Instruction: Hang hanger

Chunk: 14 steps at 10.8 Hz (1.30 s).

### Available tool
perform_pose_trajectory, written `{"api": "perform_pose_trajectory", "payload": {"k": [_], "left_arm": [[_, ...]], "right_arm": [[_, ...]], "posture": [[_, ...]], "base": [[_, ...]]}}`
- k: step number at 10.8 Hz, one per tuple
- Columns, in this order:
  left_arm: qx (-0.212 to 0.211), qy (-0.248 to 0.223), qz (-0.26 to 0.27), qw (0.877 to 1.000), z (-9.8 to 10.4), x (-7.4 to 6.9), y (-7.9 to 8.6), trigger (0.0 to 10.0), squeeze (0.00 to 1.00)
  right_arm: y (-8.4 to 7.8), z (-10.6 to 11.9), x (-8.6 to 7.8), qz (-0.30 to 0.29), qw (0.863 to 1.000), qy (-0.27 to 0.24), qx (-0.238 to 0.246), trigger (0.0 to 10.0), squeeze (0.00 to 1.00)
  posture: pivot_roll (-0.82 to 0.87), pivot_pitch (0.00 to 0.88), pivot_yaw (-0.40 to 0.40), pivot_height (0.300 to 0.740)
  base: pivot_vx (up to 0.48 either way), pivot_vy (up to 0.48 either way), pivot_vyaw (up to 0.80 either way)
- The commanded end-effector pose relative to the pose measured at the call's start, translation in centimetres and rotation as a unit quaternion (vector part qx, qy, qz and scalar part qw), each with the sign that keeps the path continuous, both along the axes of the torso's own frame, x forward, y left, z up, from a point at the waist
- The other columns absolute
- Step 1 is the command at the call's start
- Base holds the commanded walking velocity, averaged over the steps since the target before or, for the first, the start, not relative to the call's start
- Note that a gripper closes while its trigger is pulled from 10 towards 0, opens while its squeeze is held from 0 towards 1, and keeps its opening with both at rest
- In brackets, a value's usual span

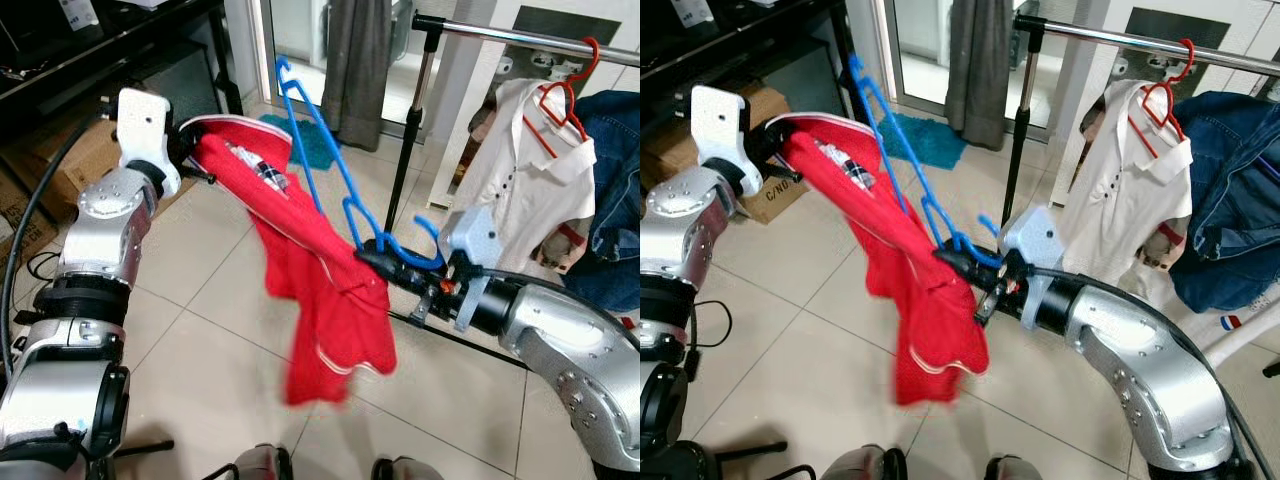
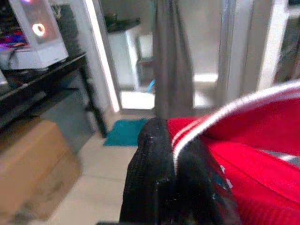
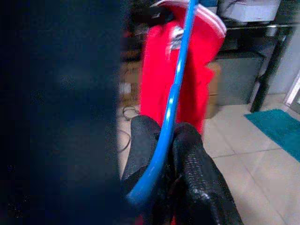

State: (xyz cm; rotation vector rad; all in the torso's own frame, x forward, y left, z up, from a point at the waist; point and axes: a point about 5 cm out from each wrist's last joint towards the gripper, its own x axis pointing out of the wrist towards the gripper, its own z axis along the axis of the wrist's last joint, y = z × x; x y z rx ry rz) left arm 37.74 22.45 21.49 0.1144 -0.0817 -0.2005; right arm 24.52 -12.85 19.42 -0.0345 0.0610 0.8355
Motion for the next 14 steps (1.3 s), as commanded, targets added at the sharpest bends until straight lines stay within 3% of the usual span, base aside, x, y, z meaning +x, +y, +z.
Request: {"api": "perform_pose_trajectory", "payload": {"k": [1, 2, 3, 4, 5, 6, 7, 8, 10, 12, 14], "left_arm": [[-0.020, -0.003, -0.037, 0.999, -0.3, -0.7, -0.7, 0.0, 0.00], [-0.016, 0.018, -0.147, 0.989, -1.5, -2.1, -4.6, 0.0, 0.00], [-0.012, 0.032, -0.220, 0.975, -2.4, -3.7, -7.2, 0.0, 0.00], [-0.007, 0.045, -0.266, 0.963, -3.4, -6.1, -8.9, 0.0, 0.00], [-0.010, 0.053, -0.265, 0.963, -3.8, -7.3, -9.0, 0.0, 0.00], [-0.024, 0.068, -0.244, 0.967, -4.4, -9.2, -8.6, 0.0, 0.00], [-0.047, 0.059, -0.160, 0.984, -4.8, -9.4, -7.5, 3.7, 0.00], [-0.080, 0.079, -0.054, 0.992, -5.7, -9.4, -6.1, 10.0, 0.00], [-0.074, 0.101, 0.000, 0.992, -7.4, -11.0, -5.9, 10.0, 0.00], [-0.073, 0.105, -0.045, 0.991, -7.6, -11.7, -7.2, 10.0, 0.00], [-0.057, 0.109, -0.058, 0.991, -7.3, -11.1, -7.9, 10.0, 0.00]], "right_arm": [[-1.5, 0.1, 1.3, -0.091, 0.996, 0.007, 0.008, 0.0, 0.00], [-1.7, 0.0, 2.6, -0.169, 0.985, 0.017, 0.037, 0.0, 0.00], [-2.1, -0.2, 3.5, -0.228, 0.972, 0.024, 0.051, 0.0, 0.00], [-3.0, -0.9, 4.4, -0.290, 0.955, 0.027, 0.052, 0.0, 0.00], [-3.7, -1.4, 4.8, -0.320, 0.945, 0.030, 0.054, 0.0, 0.00], [-4.7, -2.8, 5.5, -0.365, 0.930, 0.034, 0.031, 3.6, 0.00], [-4.8, -3.9, 5.5, -0.360, 0.932, 0.043, -0.012, 10.0, 0.00], [-4.6, -4.2, 4.8, -0.352, 0.935, 0.052, -0.005, 10.0, 0.00], [-5.1, -5.7, 3.1, -0.388, 0.920, 0.042, -0.045, 10.0, 0.00], [-5.1, -5.5, 2.6, -0.396, 0.917, 0.040, -0.014, 10.0, 0.00], [-5.5, -4.6, 2.7, -0.407, 0.912, 0.040, 0.018, 10.0, 0.00]], "posture": [[-0.13, 0.068, 0.054, 0.740], [-0.13, 0.069, 0.055, 0.740], [-0.12, 0.069, 0.056, 0.740], [-0.12, 0.064, 0.056, 0.740], [-0.11, 0.062, 0.055, 0.740], [-0.09, 0.061, 0.056, 0.740], [-0.09, 0.066, 0.056, 0.740], [-0.09, 0.068, 0.053, 0.740], [-0.09, 0.064, 0.034, 0.740], [-0.10, 0.076, 0.033, 0.740], [-0.11, 0.086, 0.048, 0.740]], "base": [[0.000, 0.000, 0.00], [0.000, 0.000, 0.00], [0.000, 0.000, 0.00], [0.000, 0.000, 0.00], [0.000, 0.000, 0.00], [0.000, 0.000, 0.00], [0.000, 0.000, 0.00], [0.000, 0.000, 0.00], [0.000, 0.000, -0.80], [0.000, 0.000, -0.80], [0.000, 0.000, -0.80]]}}
